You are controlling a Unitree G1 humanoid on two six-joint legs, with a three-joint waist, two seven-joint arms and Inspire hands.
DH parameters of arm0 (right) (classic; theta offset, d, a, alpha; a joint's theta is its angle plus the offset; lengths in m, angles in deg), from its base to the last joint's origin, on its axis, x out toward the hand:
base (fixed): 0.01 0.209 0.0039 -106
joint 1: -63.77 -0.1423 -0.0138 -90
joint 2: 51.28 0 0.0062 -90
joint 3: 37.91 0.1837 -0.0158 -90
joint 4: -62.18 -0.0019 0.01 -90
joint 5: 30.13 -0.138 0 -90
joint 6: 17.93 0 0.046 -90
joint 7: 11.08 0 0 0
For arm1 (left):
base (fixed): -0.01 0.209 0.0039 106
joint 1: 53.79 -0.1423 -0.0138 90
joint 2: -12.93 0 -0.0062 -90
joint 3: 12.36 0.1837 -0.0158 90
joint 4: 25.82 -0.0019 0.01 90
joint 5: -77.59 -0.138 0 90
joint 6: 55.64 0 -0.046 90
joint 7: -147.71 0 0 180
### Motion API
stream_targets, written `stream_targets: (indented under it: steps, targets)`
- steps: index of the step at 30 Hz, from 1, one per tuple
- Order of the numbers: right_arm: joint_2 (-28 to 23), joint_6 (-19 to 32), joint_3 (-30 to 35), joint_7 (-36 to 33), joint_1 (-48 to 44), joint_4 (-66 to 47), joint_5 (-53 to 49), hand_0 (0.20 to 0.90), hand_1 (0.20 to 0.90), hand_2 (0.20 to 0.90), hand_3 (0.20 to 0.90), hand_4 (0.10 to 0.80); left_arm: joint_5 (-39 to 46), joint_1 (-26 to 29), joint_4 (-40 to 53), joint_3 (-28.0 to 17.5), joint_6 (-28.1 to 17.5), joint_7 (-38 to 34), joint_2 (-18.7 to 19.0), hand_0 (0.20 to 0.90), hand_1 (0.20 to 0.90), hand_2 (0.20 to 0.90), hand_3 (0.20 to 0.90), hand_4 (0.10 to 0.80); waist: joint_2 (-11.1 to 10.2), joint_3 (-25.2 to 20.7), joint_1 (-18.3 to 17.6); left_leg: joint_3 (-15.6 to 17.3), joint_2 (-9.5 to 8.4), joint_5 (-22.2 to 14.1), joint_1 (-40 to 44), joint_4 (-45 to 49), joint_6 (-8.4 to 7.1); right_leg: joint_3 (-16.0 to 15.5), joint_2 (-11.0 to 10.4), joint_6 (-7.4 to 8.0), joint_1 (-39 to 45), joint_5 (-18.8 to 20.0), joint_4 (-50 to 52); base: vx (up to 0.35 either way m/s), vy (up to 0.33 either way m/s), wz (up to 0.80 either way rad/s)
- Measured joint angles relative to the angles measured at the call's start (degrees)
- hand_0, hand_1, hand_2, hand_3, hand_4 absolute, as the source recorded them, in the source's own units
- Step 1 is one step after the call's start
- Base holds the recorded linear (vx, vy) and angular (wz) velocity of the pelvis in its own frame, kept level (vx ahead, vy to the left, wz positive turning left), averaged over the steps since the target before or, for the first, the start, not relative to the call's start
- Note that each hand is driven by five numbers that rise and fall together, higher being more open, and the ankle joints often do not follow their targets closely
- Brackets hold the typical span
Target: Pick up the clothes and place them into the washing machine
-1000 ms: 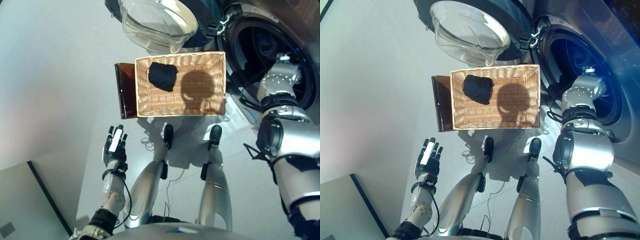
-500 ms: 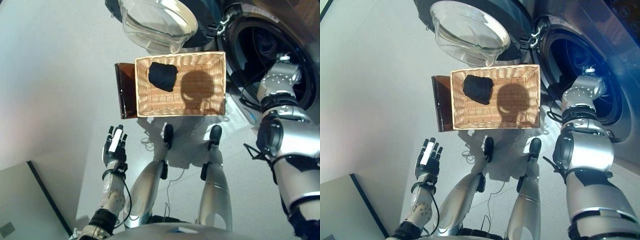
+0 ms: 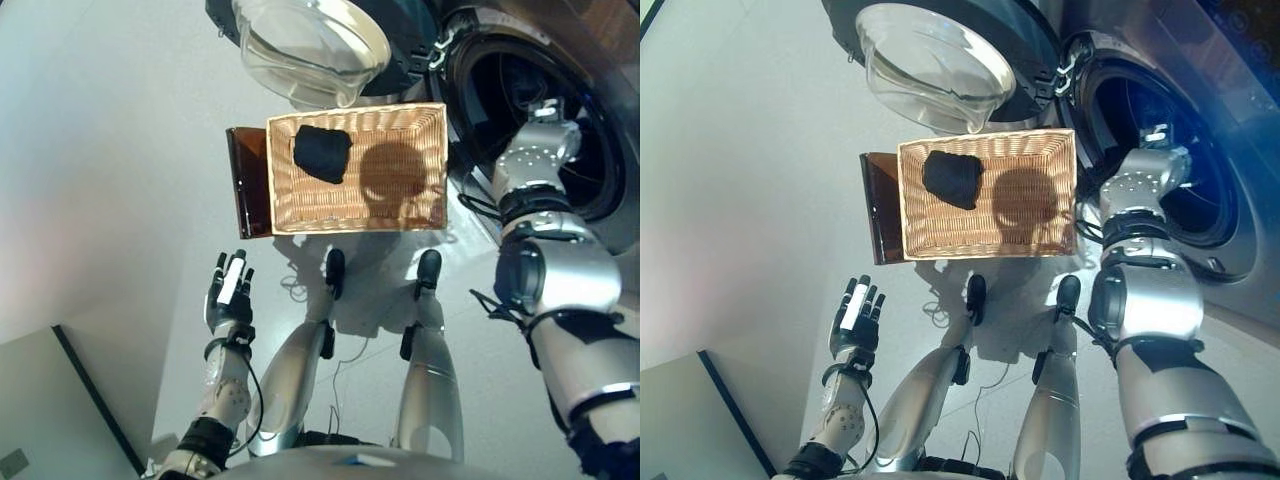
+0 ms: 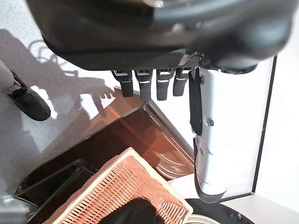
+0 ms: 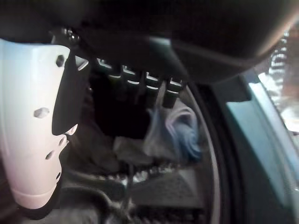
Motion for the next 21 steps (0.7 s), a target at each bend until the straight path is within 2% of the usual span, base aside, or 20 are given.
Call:
stream_targets:
  steps: [3, 8, 13, 17, 21]
  targets:
    - [4.69, -0.07, -4.1, -0.92, 5.67, -10.16, 6.46, 0.9, 0.9, 0.9, 0.9, 0.8, 0.01, 0.2, 0.07, -0.12, -0.05, -0.62, -0.27, 0.9, 0.9, 0.9, 0.9, 0.8, -0.02, 0.01, -0.63, 0.01, 0.1, 0.0, 0.01, 0.01, 0.0, -0.01, 0.31, 0.0, 0.0, 0.0, 0.15, 0.0, 0.0, 0.0]
    - [8.68, -0.31, -7.34, -3.27, 12.49, -16.9, 14.25, 0.9, 0.9, 0.9, 0.9, 0.8, 0.0, 0.24, 0.45, -0.3, -0.26, -1.32, -1.32, 0.9, 0.9, 0.9, 0.9, 0.8, -0.17, 0.12, -1.28, -0.1, 0.14, -0.16, 0.01, -0.01, -0.21, -0.05, 0.36, 0.03, -0.03, -0.05, 0.43, 0.0, 0.0, 0.0]
    - [11.57, -4.63, -12.06, -4.86, 19.75, -21.21, 27.5, 0.9, 0.9, 0.9, 0.9, 0.8, -0.15, 0.22, 0.44, -0.89, -0.4, -2.68, -1.69, 0.9, 0.9, 0.9, 0.9, 0.8, -1.01, 0.69, -3.25, 0.01, 0.23, -0.25, -0.01, -0.01, -0.12, -0.01, 0.44, 0.3, -0.14, -0.28, 0.52, 0.0, 0.0, 0.0]
    - [13.25, -8.17, -15.01, -5.91, 22.17, -21.23, 34.58, 0.9, 0.9, 0.9, 0.9, 0.8, -0.46, 0.35, 0.43, -0.9, -0.4, -2.93, -2.35, 0.9, 0.9, 0.9, 0.9, 0.8, -1.33, 0.91, -3.62, 0.13, 0.37, -0.27, 0.01, -0.01, -0.08, 0.01, 0.55, 0.32, -0.17, -0.29, 0.5, 0.0, 0.0, 0.0]
    - [13.46, -13.02, -21.33, -6.87, 24.95, -22.64, 48.73, 0.9, 0.9, 0.9, 0.9, 0.8, -2.11, 0.45, 0.42, -1.4, -0.44, -3.59, -2.4, 0.9, 0.9, 0.9, 0.9, 0.8, -2.04, 1.39, -3.5, 0.07, 0.52, -0.27, 0.01, -0.01, -0.08, 0.0, 0.66, 0.31, -0.16, -0.3, 0.51, 0.0, 0.0, 0.0]
